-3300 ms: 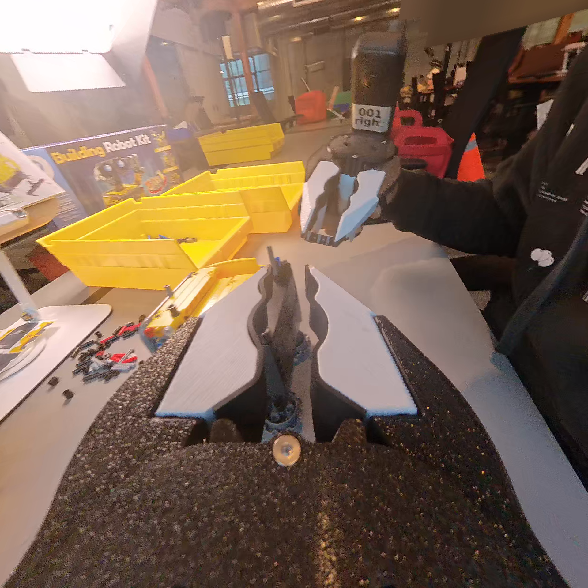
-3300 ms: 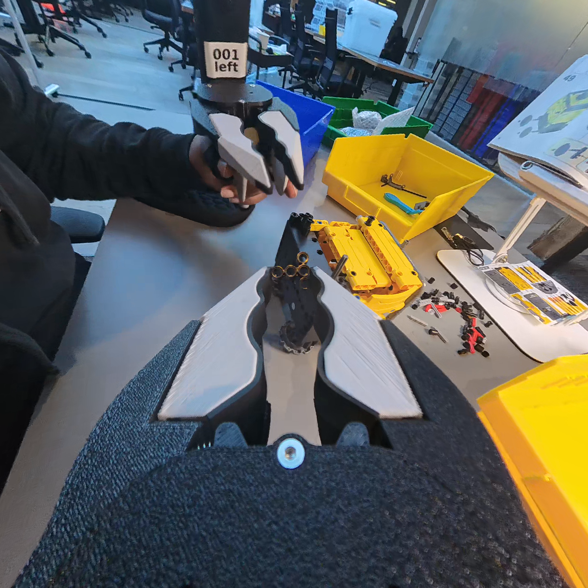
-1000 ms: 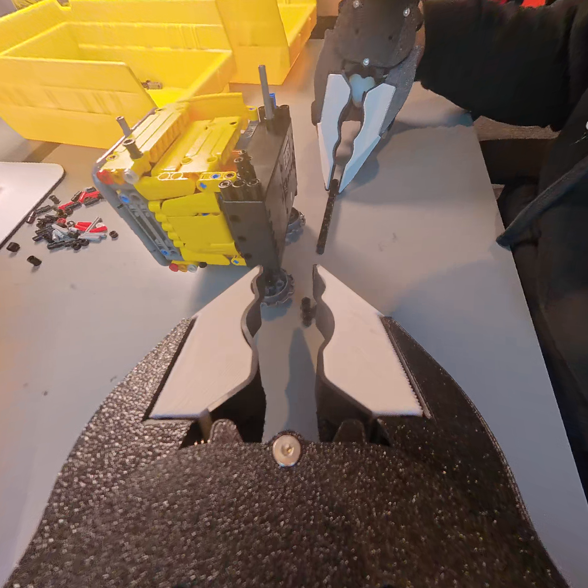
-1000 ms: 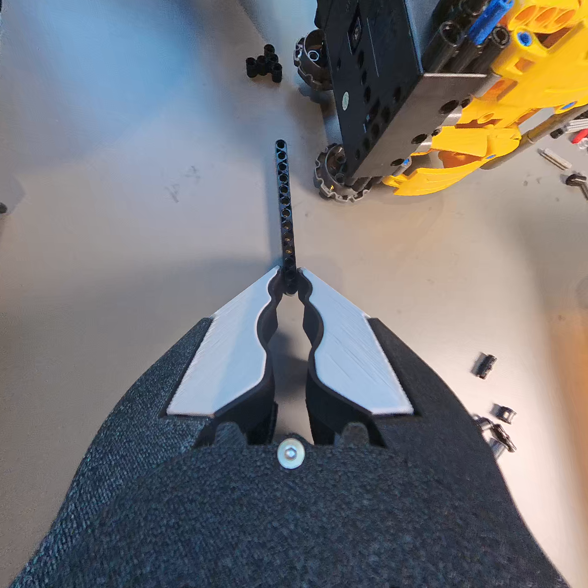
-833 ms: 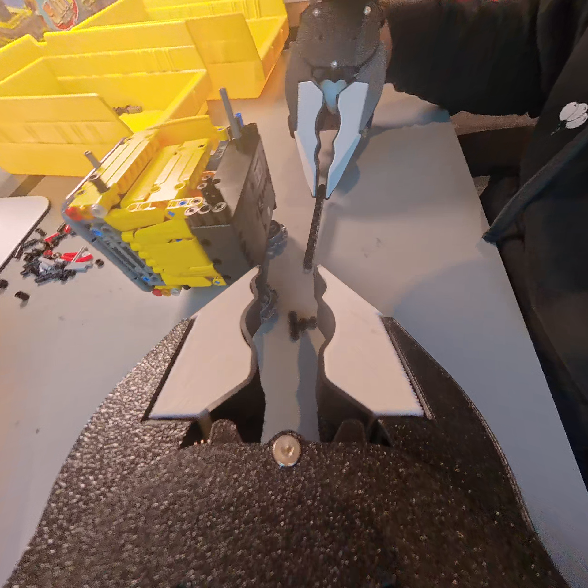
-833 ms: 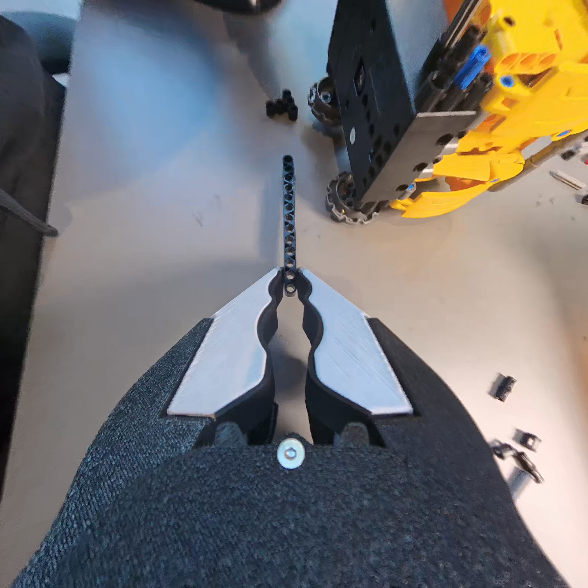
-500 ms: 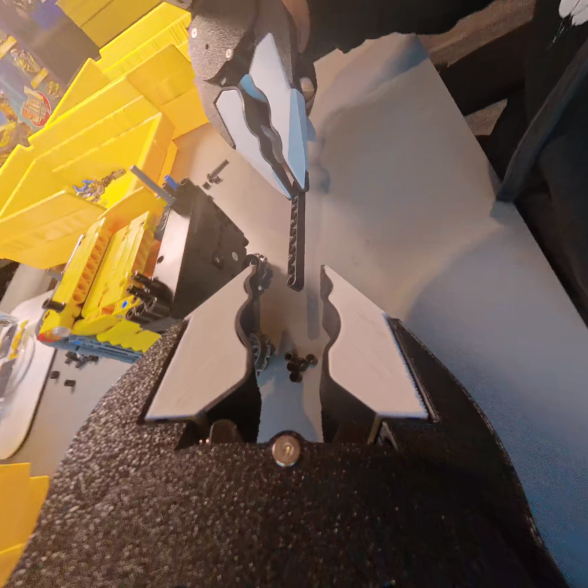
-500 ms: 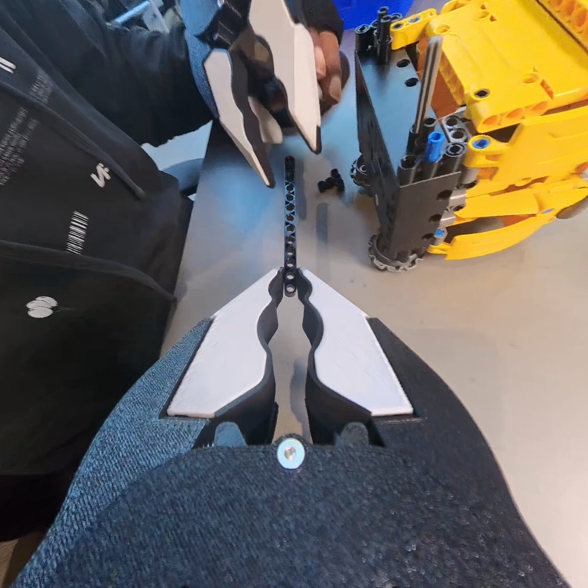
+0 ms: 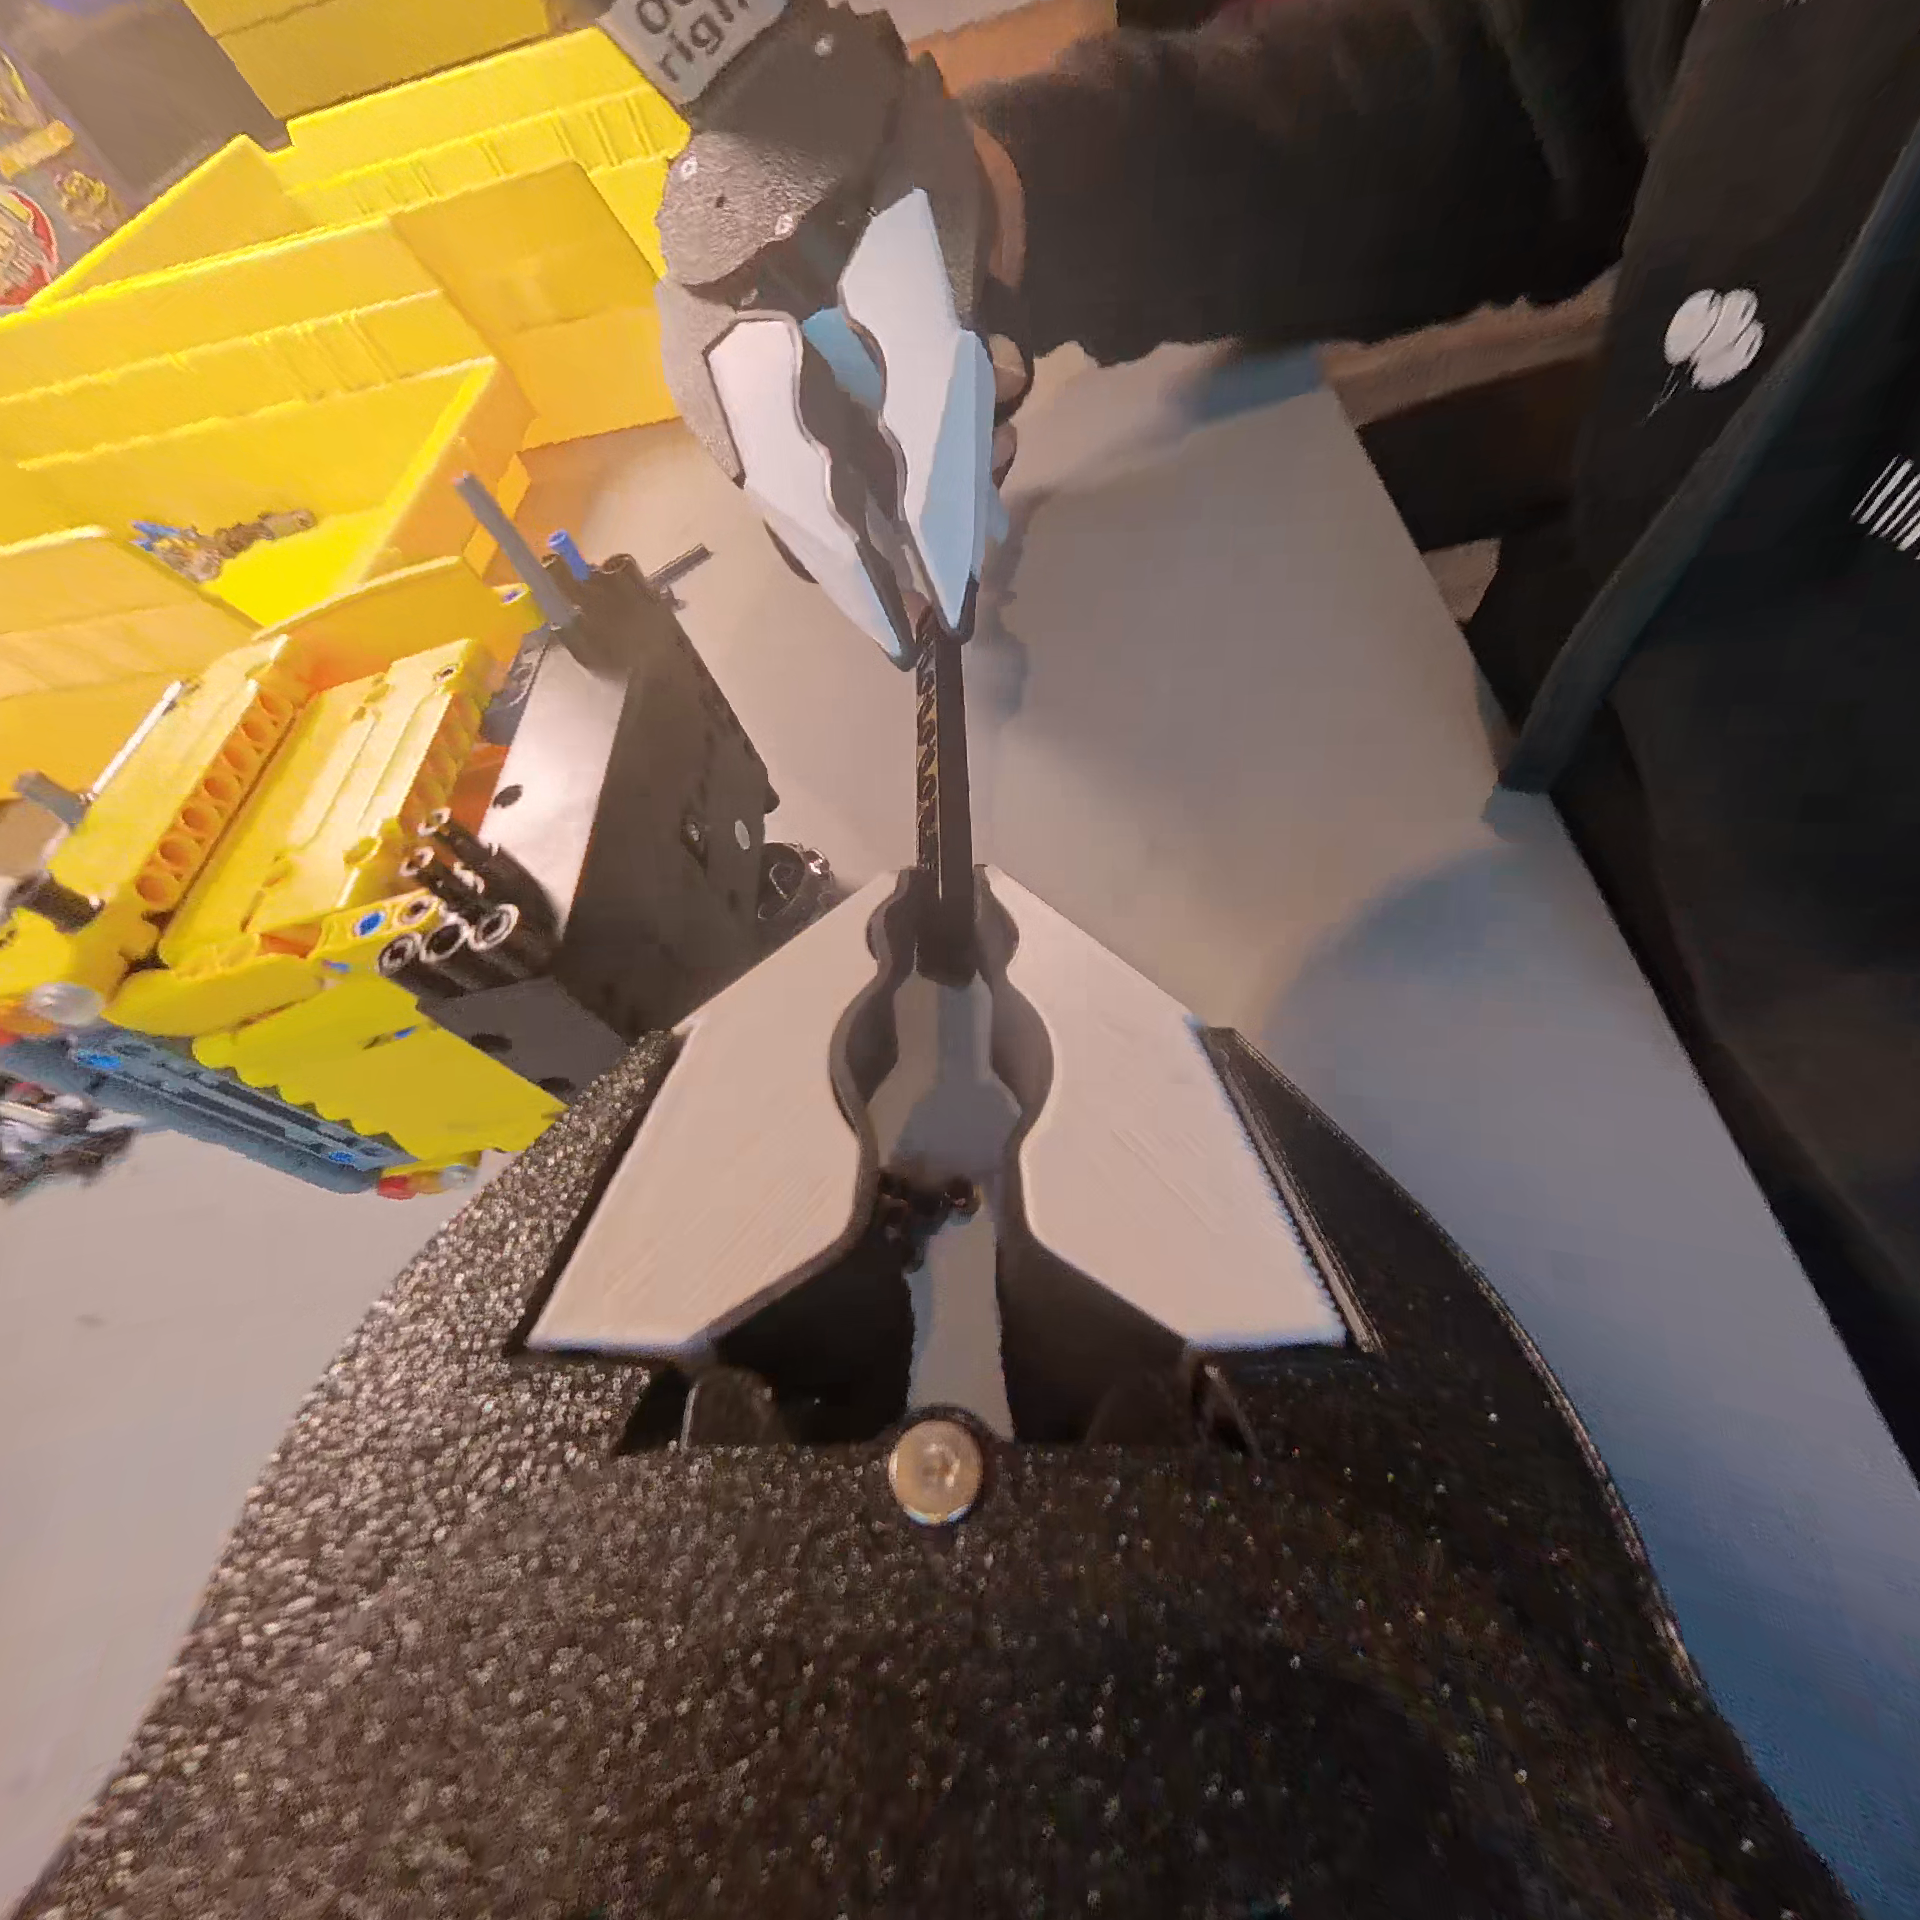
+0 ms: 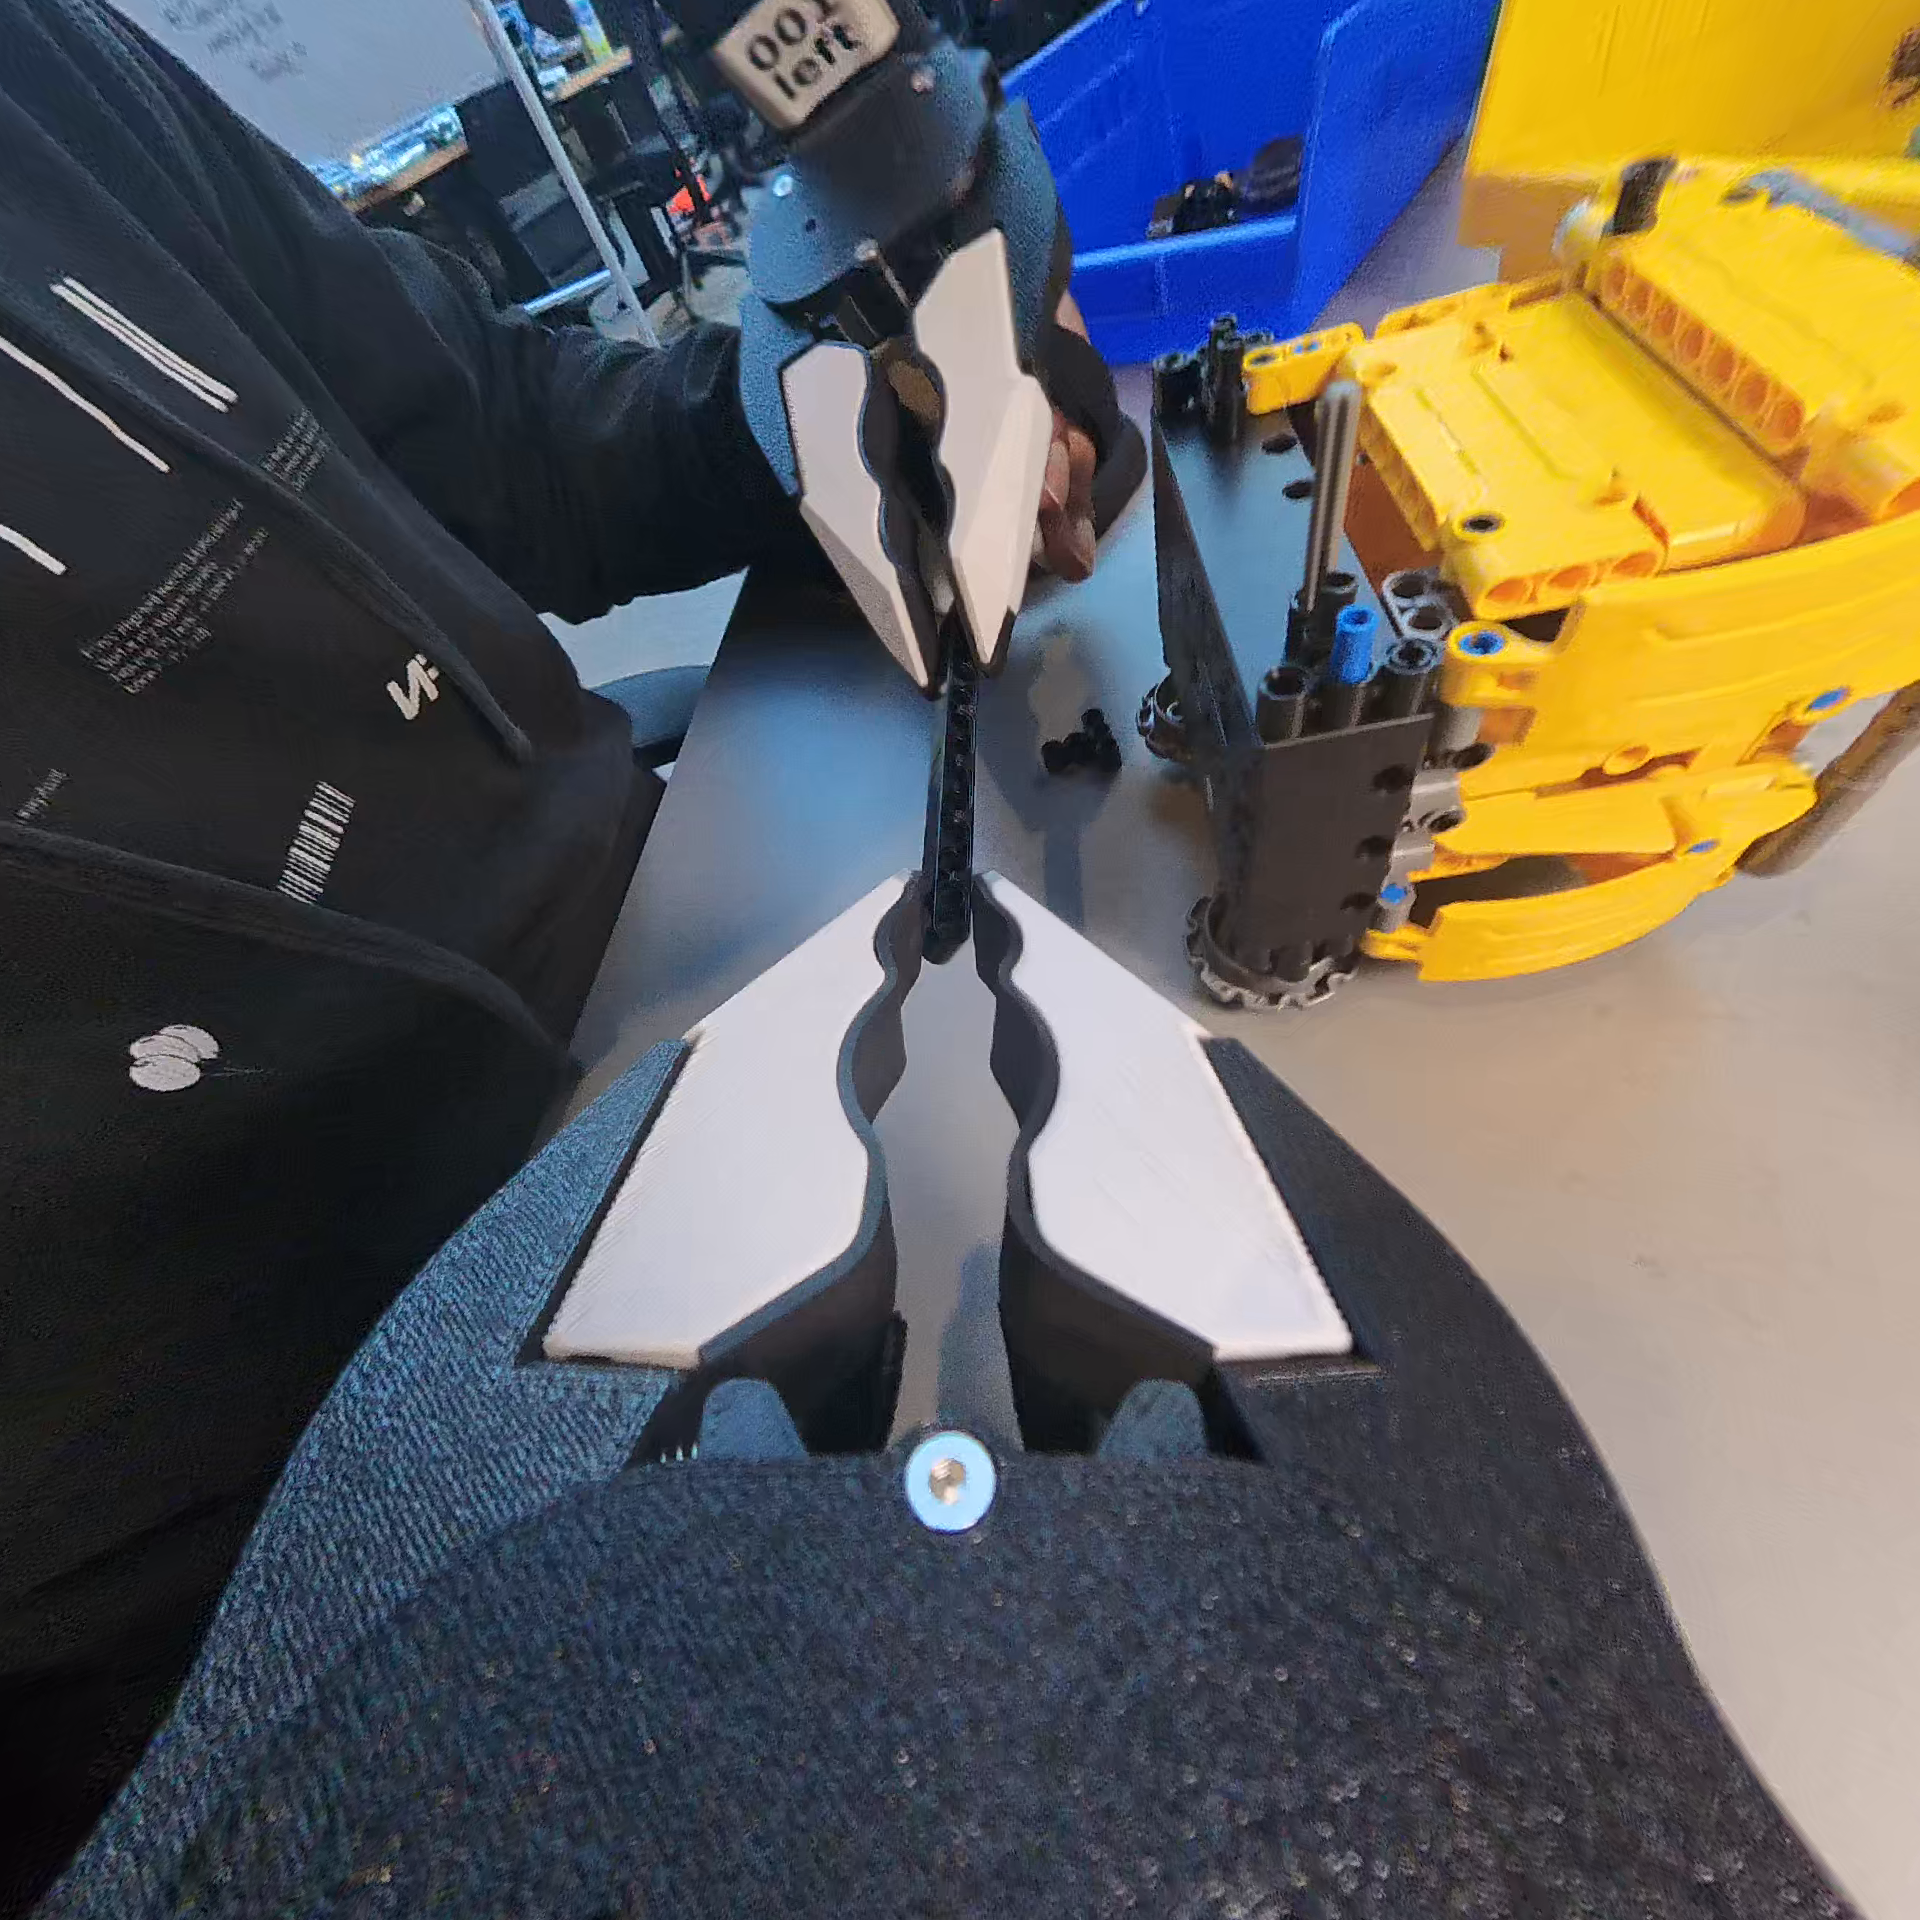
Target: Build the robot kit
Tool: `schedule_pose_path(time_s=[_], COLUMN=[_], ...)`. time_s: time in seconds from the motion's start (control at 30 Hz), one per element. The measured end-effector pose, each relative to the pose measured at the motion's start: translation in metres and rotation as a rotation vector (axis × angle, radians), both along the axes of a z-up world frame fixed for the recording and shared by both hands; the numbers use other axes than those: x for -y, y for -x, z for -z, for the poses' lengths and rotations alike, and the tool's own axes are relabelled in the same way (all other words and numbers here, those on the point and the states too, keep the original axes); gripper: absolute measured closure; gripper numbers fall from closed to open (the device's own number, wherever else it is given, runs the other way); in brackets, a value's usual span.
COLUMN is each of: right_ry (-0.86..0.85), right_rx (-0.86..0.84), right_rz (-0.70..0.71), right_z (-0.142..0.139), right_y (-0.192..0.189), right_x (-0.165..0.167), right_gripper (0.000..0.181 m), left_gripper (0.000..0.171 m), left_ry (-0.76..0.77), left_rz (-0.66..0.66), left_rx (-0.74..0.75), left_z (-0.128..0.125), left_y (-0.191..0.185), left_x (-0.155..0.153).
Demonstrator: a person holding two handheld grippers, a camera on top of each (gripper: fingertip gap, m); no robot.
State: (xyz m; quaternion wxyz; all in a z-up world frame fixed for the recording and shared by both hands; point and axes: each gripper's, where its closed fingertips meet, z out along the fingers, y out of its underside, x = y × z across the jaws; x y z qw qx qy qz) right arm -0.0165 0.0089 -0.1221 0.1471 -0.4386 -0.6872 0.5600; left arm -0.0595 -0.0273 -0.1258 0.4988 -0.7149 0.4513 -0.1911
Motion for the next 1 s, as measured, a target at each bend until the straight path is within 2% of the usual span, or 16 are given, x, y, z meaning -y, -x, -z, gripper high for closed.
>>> schedule_pose_path(time_s=[0.27,0.3,0.37,0.4,0.6,0.87,0.93,1.0], right_ry=[-0.344,-0.386,-0.467,-0.489,-0.38,-0.118,-0.12,-0.134], right_rx=[-0.223,-0.239,-0.265,-0.264,-0.277,-0.327,-0.323,-0.31], right_rz=[0.079,0.087,0.109,0.106,0.094,0.086,0.081,0.069], right_z=[-0.006,-0.005,-0.003,-0.001,-0.005,-0.027,-0.025,-0.021], right_y=[0.01,0.012,0.017,0.018,0.017,0.009,0.011,0.012], right_x=[-0.004,-0.004,-0.007,-0.008,-0.006,-0.009,-0.007,-0.004], right_gripper=[0.154,0.154,0.172,0.172,0.173,0.173,0.173,0.173], left_gripper=[0.163,0.164,0.164,0.164,0.164,0.16,0.171,0.171], left_ry=[0.158,0.175,0.194,0.197,0.186,0.051,0.033,0.021], left_rz=[-0.032,-0.033,-0.027,-0.032,-0.019,-0.012,0.009,0.016], left_rx=[0.177,0.181,0.18,0.181,0.215,0.242,0.213,0.181], left_z=[-0.006,-0.005,-0.003,-0.002,-0.008,-0.022,-0.022,-0.02], left_y=[0.014,0.014,0.013,0.013,0.013,0.013,0.009,0.007], left_x=[-0.006,-0.007,-0.008,-0.008,-0.007,-0.009,-0.007,-0.007])
